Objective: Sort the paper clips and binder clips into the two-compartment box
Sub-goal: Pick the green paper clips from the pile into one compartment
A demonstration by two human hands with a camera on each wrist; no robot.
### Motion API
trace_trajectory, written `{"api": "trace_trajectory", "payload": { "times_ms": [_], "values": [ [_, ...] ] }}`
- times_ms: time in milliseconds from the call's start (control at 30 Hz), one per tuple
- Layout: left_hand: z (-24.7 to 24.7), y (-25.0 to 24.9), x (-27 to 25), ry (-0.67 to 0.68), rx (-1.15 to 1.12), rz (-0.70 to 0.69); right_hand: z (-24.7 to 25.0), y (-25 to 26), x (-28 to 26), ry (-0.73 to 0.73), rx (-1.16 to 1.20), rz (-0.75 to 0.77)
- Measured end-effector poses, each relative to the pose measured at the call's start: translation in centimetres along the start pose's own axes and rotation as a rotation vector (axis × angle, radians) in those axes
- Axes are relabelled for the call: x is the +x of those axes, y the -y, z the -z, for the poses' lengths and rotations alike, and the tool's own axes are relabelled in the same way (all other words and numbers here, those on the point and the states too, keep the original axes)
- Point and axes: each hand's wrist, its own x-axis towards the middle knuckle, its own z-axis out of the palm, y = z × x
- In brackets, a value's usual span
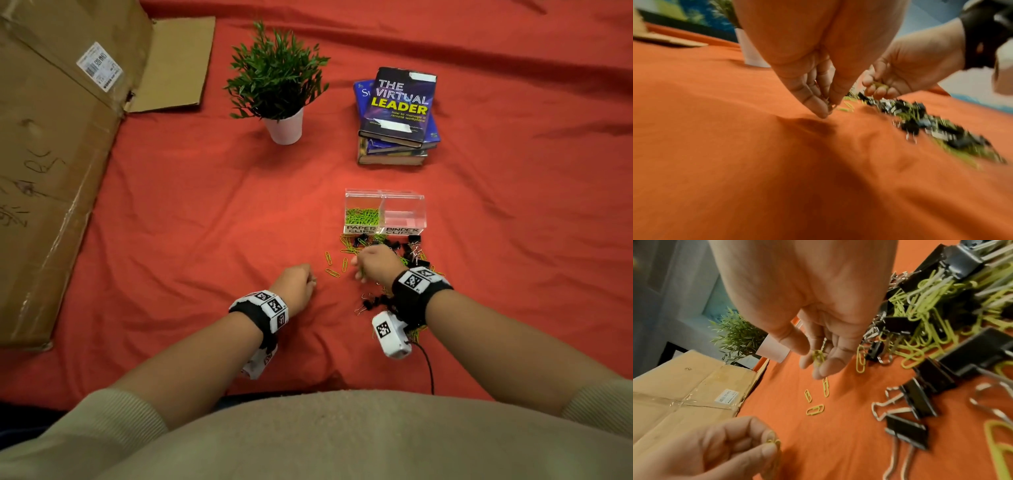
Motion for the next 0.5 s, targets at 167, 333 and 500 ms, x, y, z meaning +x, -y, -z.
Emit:
{"api": "trace_trajectory", "payload": {
  "times_ms": [167, 333, 500],
  "values": [
    [0.9, -1.2, 0.5, -0.028, -0.207, 0.013, -1.1, 1.5, 1.3, -0.094, -0.479, 0.053],
    [1.7, -2.6, 2.0, 0.013, -0.325, 0.098, -2.8, 1.4, 1.6, -0.119, -0.682, 0.101],
    [1.3, -3.4, 3.3, 0.011, -0.119, 0.004, -3.2, 0.7, 1.1, -0.073, -0.732, 0.181]
  ]
}}
